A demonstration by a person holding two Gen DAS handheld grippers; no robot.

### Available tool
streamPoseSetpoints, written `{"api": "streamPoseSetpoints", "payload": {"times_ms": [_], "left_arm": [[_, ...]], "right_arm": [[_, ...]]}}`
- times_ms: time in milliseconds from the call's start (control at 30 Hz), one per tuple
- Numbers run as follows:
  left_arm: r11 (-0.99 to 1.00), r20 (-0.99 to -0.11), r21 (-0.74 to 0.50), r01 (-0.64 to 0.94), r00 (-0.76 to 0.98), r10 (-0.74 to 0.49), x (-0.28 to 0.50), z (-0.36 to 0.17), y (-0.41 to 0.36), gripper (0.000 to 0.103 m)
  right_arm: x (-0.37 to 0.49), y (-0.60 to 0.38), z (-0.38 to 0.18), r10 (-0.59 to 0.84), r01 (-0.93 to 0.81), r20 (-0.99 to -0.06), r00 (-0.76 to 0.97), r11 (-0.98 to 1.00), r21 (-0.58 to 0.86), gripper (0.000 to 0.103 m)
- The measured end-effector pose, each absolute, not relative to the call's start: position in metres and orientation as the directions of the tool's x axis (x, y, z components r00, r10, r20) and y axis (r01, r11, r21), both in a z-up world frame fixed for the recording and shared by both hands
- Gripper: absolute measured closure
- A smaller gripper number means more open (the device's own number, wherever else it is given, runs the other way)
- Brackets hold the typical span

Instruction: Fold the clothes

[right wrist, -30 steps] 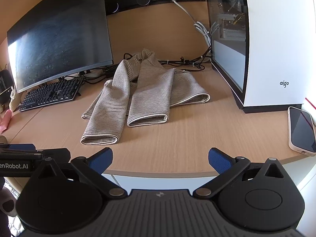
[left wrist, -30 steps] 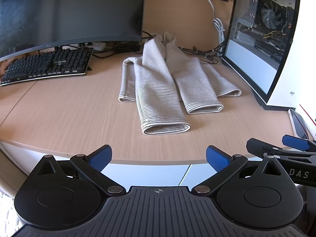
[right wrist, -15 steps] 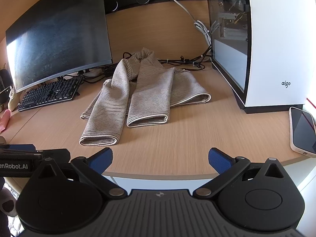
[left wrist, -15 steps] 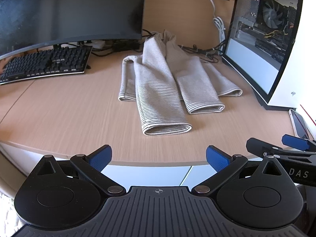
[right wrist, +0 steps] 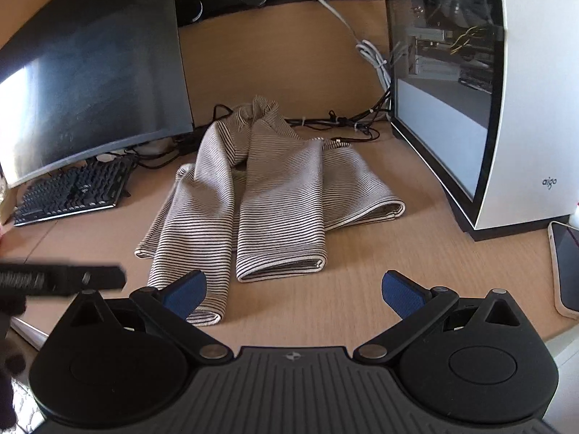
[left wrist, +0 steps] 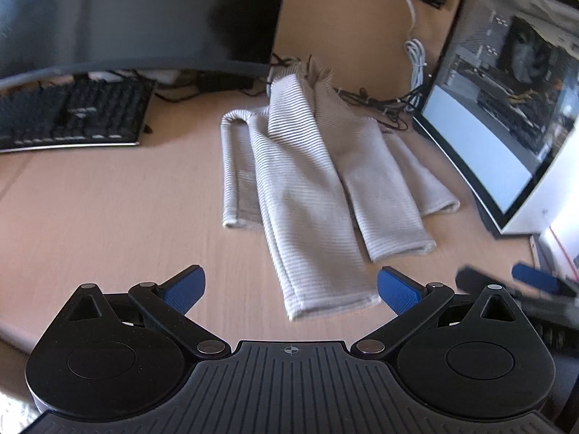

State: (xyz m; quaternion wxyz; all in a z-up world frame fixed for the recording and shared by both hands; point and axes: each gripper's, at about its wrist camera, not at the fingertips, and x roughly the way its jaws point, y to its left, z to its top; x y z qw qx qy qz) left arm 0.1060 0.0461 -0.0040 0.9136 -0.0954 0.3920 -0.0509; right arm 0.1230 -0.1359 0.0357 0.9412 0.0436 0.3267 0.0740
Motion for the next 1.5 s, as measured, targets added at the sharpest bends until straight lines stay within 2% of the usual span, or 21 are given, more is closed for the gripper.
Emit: {"api": "streamPoseSetpoints", "payload": {"times_ms": [133, 233, 367, 533, 700, 800, 900, 1033, 1167, 1300, 1500], "left_arm": [[0.961, -0.706, -0.269, 0.064, 0.666, -0.242, 0.142, 0.0, 0.062, 0.0], [0.951, -0.705, -0.3, 0.072, 0.655, -0.272, 0.168, -0.004, 0.071, 0.0], [0.93, -0.68, -0.356, 0.087, 0.658, -0.322, 0.201, -0.015, 0.071, 0.0], [0.912, -0.691, -0.395, 0.109, 0.619, -0.374, 0.229, -0.015, 0.063, 0.0], [0.929, -0.726, -0.352, 0.11, 0.595, -0.346, 0.263, -0.011, 0.053, 0.0], [0.946, -0.732, -0.303, 0.111, 0.609, -0.306, 0.283, -0.008, 0.045, 0.0], [0.972, -0.755, -0.225, 0.074, 0.616, -0.222, 0.302, -0.009, 0.034, 0.0], [0.986, -0.79, -0.167, -0.01, 0.6, -0.128, 0.319, -0.013, 0.032, 0.0], [0.986, -0.812, -0.154, -0.056, 0.576, -0.094, 0.333, -0.02, 0.034, 0.0], [0.987, -0.812, -0.151, -0.052, 0.576, -0.094, 0.34, -0.023, 0.029, 0.0], [0.97, -0.814, -0.199, -0.139, 0.575, -0.084, 0.355, -0.039, 0.038, 0.001]], "right_arm": [[0.151, -0.131, 0.037, 0.142, -0.014, -0.654, 0.743, 0.981, 0.196, 0.0], [0.164, -0.124, 0.038, 0.146, 0.018, -0.651, 0.745, 0.971, 0.238, 0.0], [0.17, -0.113, 0.035, 0.142, 0.021, -0.642, 0.753, 0.971, 0.24, 0.0], [0.181, -0.119, 0.033, 0.109, 0.075, -0.651, 0.752, 0.966, 0.248, 0.0], [0.219, -0.129, 0.045, 0.091, 0.033, -0.641, 0.762, 0.983, 0.179, 0.0], [0.255, -0.138, 0.042, 0.128, -0.038, -0.643, 0.755, 0.988, 0.152, 0.0], [0.297, -0.148, 0.035, 0.171, -0.091, -0.652, 0.738, 0.984, 0.155, 0.0], [0.351, -0.15, 0.028, 0.288, -0.173, -0.653, 0.7, 0.956, 0.236, 0.0], [0.393, -0.146, 0.014, 0.295, -0.2, -0.651, 0.699, 0.955, 0.218, 0.0], [0.425, -0.149, -0.006, 0.343, -0.189, -0.688, 0.639, 0.938, 0.291, 0.0], [0.424, -0.151, -0.005, 0.371, -0.23, -0.685, 0.627, 0.928, 0.292, 0.0]]}}
